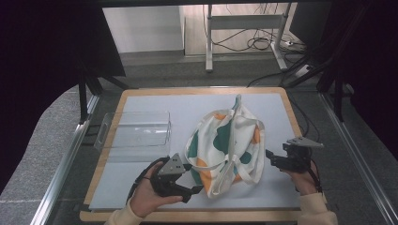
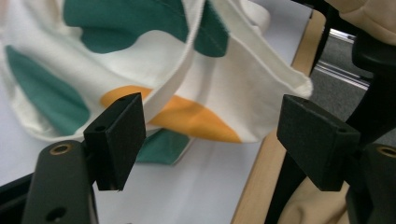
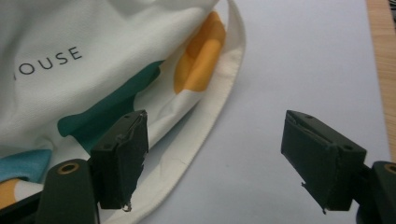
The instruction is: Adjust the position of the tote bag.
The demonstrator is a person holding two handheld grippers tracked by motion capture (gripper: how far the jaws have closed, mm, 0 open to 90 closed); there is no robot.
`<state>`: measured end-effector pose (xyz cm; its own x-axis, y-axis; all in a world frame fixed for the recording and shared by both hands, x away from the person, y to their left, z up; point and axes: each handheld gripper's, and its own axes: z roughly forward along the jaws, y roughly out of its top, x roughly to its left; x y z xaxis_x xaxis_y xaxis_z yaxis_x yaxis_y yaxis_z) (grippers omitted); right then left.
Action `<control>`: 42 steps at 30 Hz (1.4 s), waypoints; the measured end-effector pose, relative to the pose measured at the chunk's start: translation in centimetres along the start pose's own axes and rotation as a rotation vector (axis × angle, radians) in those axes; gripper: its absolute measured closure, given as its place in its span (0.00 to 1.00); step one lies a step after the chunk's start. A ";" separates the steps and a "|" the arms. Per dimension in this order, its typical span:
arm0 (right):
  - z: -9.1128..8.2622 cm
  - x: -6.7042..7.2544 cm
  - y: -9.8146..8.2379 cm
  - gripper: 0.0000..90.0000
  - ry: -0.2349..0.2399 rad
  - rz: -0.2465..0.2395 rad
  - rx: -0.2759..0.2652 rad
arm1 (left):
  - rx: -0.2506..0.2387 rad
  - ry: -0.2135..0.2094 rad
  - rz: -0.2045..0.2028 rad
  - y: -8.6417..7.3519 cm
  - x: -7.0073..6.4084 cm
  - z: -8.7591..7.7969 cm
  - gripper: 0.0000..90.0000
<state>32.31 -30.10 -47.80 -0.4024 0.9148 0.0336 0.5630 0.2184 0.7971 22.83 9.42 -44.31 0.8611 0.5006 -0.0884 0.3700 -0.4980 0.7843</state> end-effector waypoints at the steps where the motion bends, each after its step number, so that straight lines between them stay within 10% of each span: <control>1: 0.0 0.0 0.0 0.25 0.000 0.000 0.000 | 0.000 0.000 0.000 0.0 0.0 0.0 0.26; 29: -0.5 -0.1 -0.4 0.25 -0.014 0.008 -0.017 | 0.054 -0.082 0.083 0.0 -2.9 6.6 0.25; 36: -0.5 -0.2 -0.4 0.25 -0.023 0.012 -0.018 | 0.032 -0.081 0.099 -0.1 -2.7 6.3 0.69; 42: -0.4 -0.1 -0.4 0.25 -0.016 0.008 -0.011 | 0.029 -0.082 0.078 -0.2 -2.4 5.9 0.80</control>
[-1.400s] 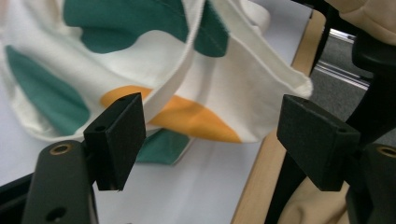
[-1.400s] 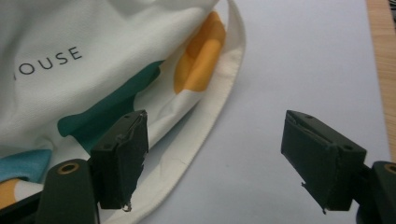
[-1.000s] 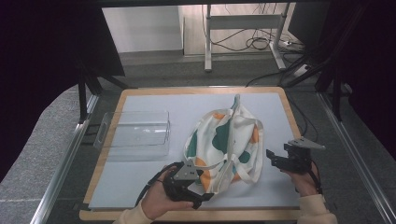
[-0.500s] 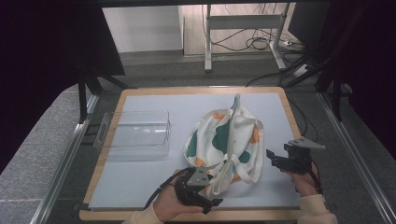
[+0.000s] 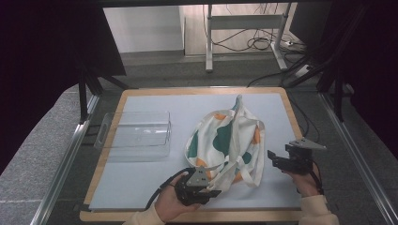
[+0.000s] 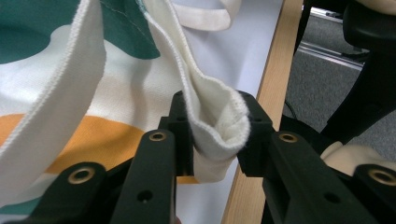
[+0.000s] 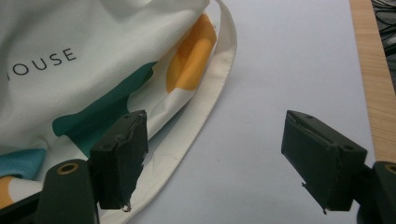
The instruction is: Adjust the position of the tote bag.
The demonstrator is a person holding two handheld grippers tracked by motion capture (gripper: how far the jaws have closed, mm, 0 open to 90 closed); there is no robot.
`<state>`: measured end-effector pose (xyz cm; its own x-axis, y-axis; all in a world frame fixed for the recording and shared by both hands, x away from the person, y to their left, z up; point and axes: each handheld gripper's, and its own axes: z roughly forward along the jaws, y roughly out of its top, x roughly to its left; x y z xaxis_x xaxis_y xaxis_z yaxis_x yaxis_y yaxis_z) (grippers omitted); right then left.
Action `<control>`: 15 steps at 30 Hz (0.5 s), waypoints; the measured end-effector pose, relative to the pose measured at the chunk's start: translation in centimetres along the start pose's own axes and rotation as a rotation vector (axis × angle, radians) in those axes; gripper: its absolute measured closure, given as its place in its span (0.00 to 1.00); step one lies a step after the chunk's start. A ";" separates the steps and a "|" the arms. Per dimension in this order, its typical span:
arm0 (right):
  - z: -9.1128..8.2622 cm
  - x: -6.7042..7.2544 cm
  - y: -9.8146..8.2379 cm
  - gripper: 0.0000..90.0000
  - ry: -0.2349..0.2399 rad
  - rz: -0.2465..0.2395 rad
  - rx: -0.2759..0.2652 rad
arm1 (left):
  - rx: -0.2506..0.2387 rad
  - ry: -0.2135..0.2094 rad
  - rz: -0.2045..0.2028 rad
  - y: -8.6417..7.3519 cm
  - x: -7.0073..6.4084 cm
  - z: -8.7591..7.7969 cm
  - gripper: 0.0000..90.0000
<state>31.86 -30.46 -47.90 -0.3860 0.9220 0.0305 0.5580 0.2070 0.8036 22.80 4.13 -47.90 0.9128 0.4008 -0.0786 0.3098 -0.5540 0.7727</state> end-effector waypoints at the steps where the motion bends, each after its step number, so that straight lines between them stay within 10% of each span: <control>1: 0.0 0.0 0.0 0.25 0.003 -0.001 0.002 | 0.014 0.003 0.009 0.0 0.1 -0.2 0.81; 15: -0.5 0.7 5.2 0.27 0.067 -0.069 -0.032 | 0.002 0.005 -0.020 -0.3 0.4 -0.9 0.83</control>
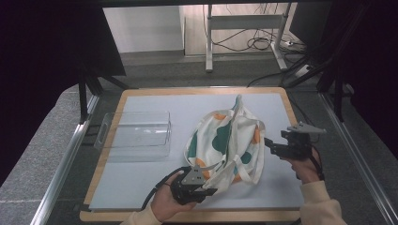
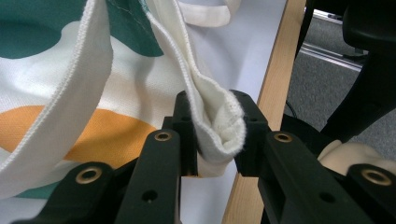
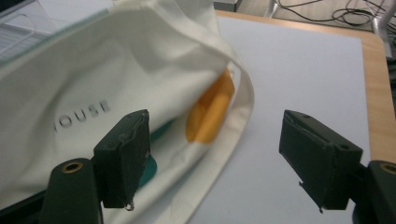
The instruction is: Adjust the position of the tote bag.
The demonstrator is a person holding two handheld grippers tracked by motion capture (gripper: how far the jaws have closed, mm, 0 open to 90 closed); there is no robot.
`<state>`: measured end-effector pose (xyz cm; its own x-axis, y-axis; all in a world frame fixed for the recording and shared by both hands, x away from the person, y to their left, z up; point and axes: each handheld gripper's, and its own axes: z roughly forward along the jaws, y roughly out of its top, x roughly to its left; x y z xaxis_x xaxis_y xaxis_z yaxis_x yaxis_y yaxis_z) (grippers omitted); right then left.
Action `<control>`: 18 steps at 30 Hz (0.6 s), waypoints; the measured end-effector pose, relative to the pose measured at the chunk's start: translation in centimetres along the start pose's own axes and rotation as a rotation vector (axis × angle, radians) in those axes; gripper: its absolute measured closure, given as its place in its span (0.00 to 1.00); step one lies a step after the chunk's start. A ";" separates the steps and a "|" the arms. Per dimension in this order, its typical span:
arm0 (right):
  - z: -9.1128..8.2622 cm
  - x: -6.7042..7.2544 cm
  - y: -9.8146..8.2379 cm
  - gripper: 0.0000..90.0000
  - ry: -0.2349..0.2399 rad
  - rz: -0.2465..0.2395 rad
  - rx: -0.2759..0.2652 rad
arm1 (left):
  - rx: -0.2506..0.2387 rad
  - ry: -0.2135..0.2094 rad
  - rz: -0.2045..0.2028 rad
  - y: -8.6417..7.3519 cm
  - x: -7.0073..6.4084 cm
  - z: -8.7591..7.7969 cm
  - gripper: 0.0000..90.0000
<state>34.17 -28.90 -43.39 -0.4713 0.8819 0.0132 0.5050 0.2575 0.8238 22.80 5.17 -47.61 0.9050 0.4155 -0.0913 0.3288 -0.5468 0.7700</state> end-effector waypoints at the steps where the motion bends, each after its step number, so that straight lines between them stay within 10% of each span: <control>1: 0.2 0.1 0.7 0.28 0.001 -0.003 0.003 | 0.000 -0.001 -0.002 0.0 0.0 0.0 0.83; 18: 7.0 0.1 8.2 0.29 0.000 -0.024 0.075 | 0.004 0.005 -0.003 0.0 -0.1 0.0 0.83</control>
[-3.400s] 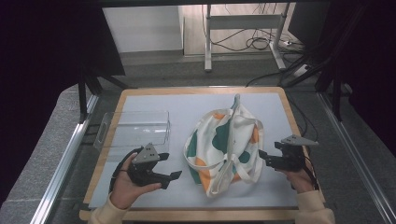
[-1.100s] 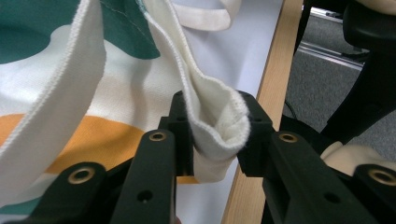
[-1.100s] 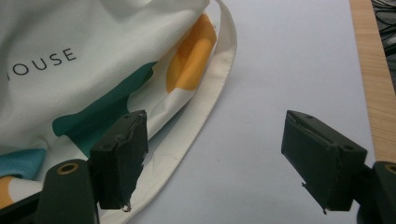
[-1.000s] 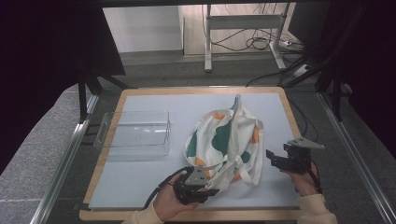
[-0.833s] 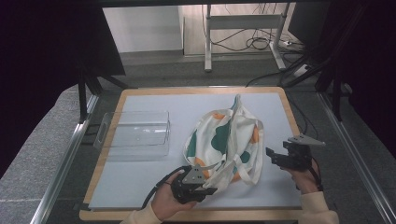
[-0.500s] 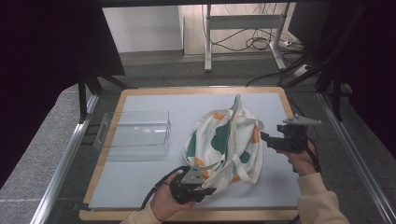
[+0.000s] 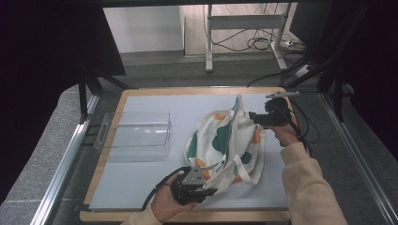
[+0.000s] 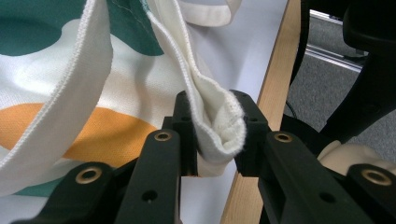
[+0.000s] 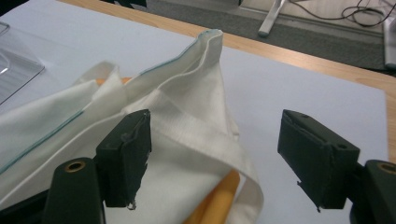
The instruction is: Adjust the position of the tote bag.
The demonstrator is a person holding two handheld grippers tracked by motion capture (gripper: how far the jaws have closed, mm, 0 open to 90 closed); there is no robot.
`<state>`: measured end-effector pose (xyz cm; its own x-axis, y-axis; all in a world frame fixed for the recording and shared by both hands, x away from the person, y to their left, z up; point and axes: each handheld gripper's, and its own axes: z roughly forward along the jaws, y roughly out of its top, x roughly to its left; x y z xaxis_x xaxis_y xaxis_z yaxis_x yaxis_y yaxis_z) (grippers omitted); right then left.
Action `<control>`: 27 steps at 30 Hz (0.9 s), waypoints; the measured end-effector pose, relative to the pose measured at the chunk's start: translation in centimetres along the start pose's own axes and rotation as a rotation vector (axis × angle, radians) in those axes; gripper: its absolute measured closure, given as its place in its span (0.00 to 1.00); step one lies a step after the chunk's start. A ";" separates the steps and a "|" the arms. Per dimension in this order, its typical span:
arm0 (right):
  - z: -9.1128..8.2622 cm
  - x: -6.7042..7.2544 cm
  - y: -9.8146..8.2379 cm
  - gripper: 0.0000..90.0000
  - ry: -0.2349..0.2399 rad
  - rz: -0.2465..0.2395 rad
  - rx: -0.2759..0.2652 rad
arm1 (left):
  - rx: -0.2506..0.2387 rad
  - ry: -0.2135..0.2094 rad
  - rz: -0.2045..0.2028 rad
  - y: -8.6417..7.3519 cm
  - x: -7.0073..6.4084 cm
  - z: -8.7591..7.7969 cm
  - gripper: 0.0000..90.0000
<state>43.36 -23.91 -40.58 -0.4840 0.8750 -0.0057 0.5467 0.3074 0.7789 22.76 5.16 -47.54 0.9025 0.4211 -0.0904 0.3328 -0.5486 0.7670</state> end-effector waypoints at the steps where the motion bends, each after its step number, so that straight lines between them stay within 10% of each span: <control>1: 0.7 -0.2 0.4 0.29 0.007 0.011 0.011 | 0.001 -0.001 0.000 0.0 0.0 0.0 0.83; 27: 6.0 0.7 4.7 0.29 0.034 0.030 0.059 | -0.012 0.001 -0.004 0.0 0.0 0.0 0.83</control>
<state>49.71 -19.58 -40.69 -0.4893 0.8712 0.0390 0.6002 0.3039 0.7399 22.71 5.20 -47.53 0.9010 0.4237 -0.0931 0.3332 -0.5384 0.7740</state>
